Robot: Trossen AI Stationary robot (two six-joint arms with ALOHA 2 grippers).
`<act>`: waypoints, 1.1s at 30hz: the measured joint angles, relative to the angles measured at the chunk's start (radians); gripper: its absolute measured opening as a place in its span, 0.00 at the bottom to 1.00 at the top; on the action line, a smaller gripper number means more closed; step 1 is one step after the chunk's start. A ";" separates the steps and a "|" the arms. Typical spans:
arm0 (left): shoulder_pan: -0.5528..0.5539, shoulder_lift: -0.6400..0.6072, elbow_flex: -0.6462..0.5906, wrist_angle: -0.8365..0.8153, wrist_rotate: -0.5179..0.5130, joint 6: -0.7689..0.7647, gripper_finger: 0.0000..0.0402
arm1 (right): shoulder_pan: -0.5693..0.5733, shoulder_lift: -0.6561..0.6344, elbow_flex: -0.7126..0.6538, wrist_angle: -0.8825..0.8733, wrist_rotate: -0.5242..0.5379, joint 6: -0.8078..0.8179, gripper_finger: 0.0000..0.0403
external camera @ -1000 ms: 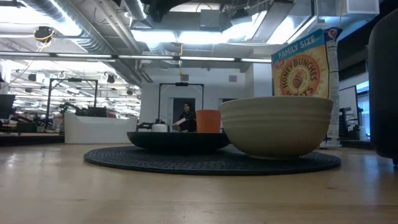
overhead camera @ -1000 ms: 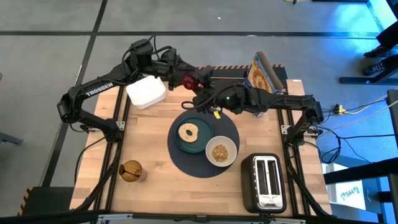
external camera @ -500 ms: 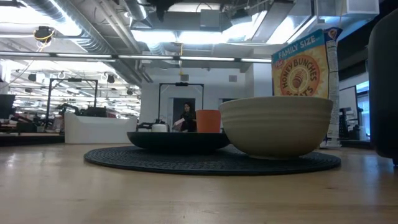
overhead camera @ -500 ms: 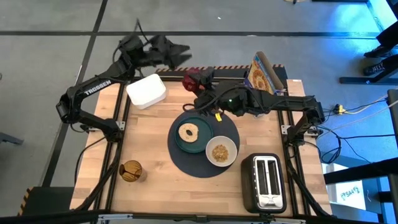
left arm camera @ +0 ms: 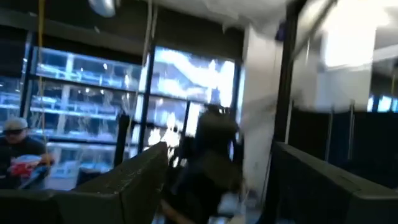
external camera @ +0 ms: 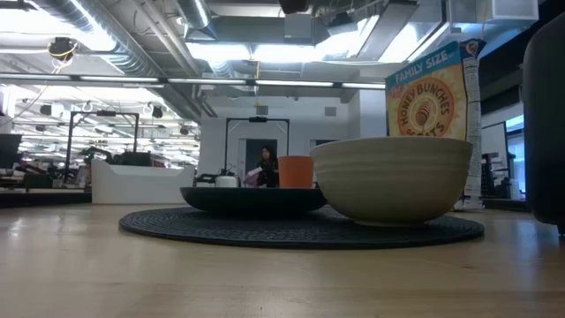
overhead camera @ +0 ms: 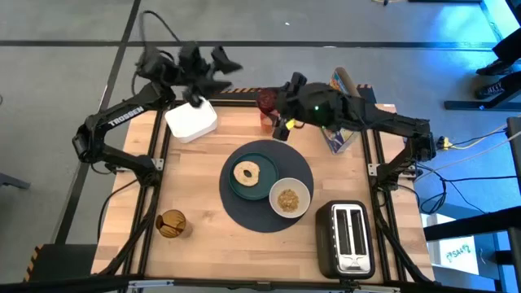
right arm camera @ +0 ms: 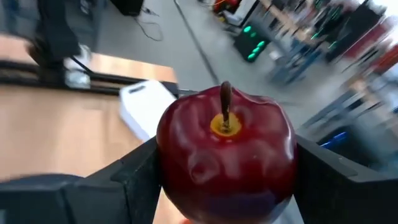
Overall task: Arrange a breakfast setting
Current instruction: Put the apple into the green plate
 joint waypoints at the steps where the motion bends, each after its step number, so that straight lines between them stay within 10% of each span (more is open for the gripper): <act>1: -0.022 0.003 0.000 -0.047 -0.006 0.073 0.69 | -0.009 -0.001 0.000 -0.006 -0.026 0.038 0.66; 10: -0.130 0.005 0.000 -0.370 -0.180 0.557 0.54 | -0.013 0.001 0.000 -0.009 -0.111 0.182 0.66; 33: -0.206 0.046 0.000 -0.599 -0.390 0.756 0.25 | -0.033 0.045 0.000 -0.011 -0.101 0.229 0.66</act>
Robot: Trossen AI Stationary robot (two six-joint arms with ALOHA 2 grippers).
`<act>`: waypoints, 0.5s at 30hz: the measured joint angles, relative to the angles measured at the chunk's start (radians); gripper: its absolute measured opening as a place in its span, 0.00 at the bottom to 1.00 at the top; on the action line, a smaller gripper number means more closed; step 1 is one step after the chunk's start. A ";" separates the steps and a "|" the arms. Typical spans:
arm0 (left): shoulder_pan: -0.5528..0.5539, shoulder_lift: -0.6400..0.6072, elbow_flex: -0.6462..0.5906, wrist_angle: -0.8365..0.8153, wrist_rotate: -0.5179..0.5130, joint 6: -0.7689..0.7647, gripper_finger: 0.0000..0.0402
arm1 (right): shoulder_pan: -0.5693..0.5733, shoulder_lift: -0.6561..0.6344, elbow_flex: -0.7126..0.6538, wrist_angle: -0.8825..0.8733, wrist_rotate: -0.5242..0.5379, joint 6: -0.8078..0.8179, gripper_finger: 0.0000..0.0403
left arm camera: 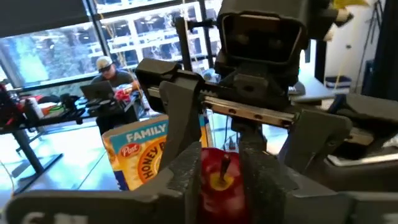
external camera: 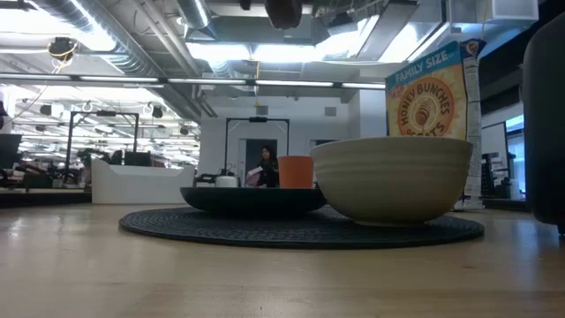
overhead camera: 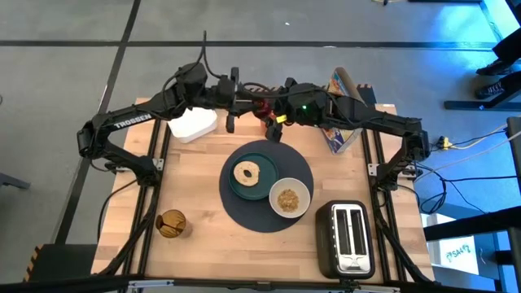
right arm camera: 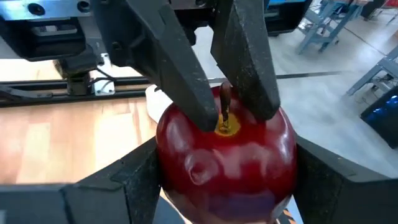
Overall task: Arrange a breakfast setting
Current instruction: Put the apple into the green plate
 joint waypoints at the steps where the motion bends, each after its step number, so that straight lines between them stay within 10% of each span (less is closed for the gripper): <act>1: -0.001 0.000 0.000 -0.006 0.010 0.016 0.22 | 0.000 0.000 0.000 -0.004 -0.003 0.004 0.66; 15: -0.007 0.001 0.000 -0.045 0.069 0.062 0.01 | 0.001 0.000 0.000 0.015 -0.049 0.007 0.81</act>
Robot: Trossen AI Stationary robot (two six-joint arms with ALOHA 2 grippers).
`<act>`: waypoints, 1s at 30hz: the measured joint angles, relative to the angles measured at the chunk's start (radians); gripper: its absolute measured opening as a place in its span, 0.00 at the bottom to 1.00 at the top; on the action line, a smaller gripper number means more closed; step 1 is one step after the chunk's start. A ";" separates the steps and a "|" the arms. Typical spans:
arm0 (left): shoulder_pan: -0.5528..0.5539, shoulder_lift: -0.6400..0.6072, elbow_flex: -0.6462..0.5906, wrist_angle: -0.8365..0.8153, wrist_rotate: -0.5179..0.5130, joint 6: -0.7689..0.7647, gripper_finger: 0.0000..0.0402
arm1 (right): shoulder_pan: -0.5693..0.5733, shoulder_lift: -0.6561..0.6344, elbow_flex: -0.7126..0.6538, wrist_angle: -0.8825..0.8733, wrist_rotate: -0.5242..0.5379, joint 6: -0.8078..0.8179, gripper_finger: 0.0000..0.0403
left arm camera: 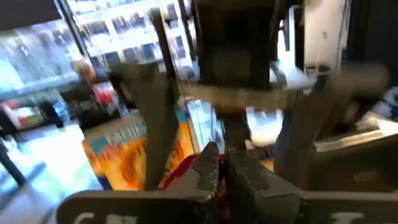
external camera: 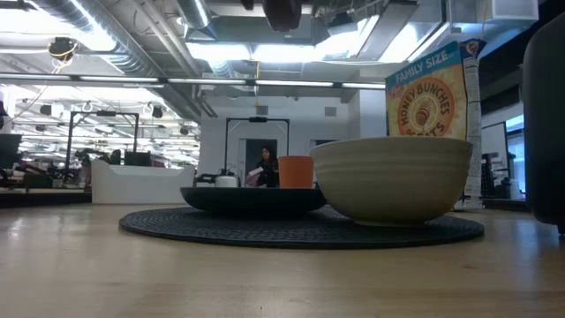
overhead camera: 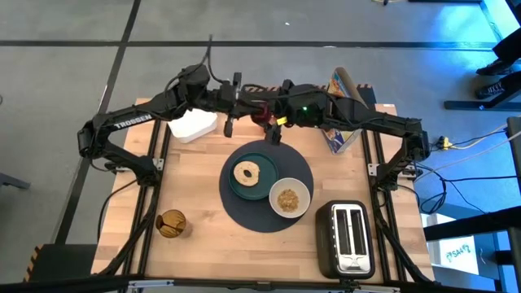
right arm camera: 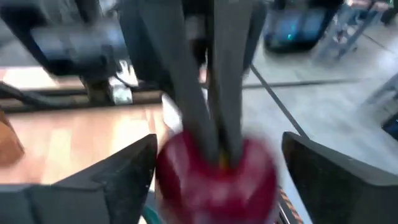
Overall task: Arrange a breakfast setting
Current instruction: Put the apple into the green plate
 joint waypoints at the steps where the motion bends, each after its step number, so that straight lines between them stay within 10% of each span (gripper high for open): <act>1: 0.000 0.002 -0.002 -0.011 0.001 -0.002 0.01 | 0.000 0.000 0.001 0.011 -0.002 0.001 0.84; 16: 0.020 0.003 -0.185 -0.030 0.009 -0.079 0.01 | 0.001 -0.053 0.001 -0.179 0.036 0.170 0.88; 30: -0.089 0.158 -0.591 0.572 0.117 -0.114 0.01 | 0.001 -0.109 0.001 -0.161 0.073 0.238 0.76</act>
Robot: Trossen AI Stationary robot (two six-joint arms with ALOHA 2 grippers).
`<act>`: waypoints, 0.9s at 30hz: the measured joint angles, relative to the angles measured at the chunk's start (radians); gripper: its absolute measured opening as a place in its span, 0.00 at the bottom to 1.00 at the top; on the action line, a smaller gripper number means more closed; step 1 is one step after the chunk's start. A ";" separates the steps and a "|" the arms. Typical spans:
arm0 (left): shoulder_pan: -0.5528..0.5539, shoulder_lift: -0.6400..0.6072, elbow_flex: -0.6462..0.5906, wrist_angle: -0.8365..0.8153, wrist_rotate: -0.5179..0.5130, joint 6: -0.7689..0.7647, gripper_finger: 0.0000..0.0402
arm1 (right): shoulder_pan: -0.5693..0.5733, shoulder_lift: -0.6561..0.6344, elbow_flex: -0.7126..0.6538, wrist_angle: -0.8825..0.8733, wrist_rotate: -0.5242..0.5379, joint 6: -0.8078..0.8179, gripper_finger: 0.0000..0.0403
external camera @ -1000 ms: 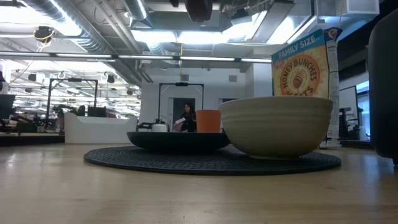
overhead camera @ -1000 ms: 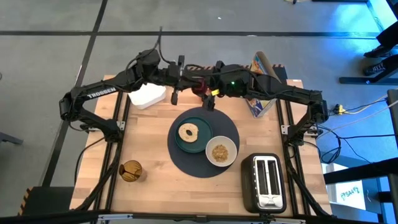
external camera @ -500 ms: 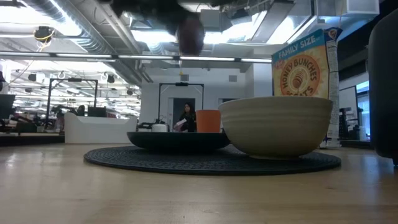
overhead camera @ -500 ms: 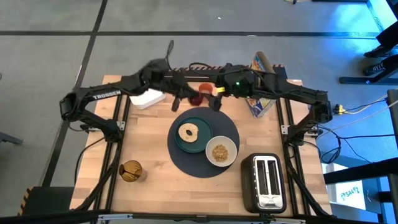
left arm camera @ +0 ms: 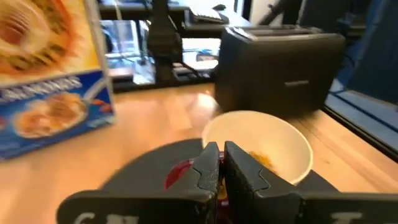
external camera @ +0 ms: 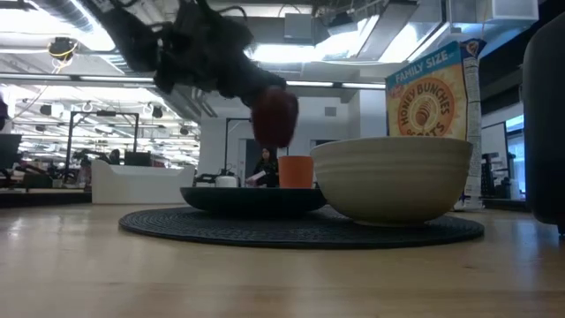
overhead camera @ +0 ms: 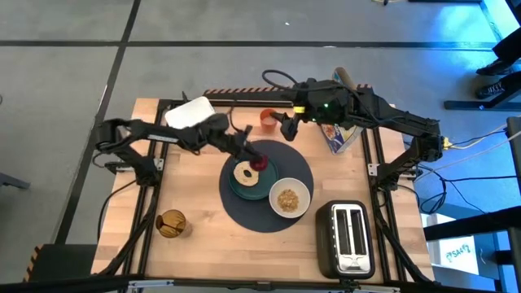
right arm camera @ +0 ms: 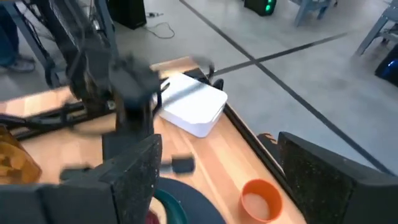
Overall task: Arrange a breakfast setting
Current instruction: Put the apple into the green plate
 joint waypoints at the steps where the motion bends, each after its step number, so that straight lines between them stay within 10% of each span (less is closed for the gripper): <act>1: -0.011 0.030 0.000 0.029 0.005 -0.004 0.01 | 0.000 0.000 0.000 0.004 0.000 0.013 0.75; 27: -0.089 0.288 0.002 0.221 -0.122 0.016 0.07 | 0.100 0.000 0.000 -0.088 0.046 0.126 0.73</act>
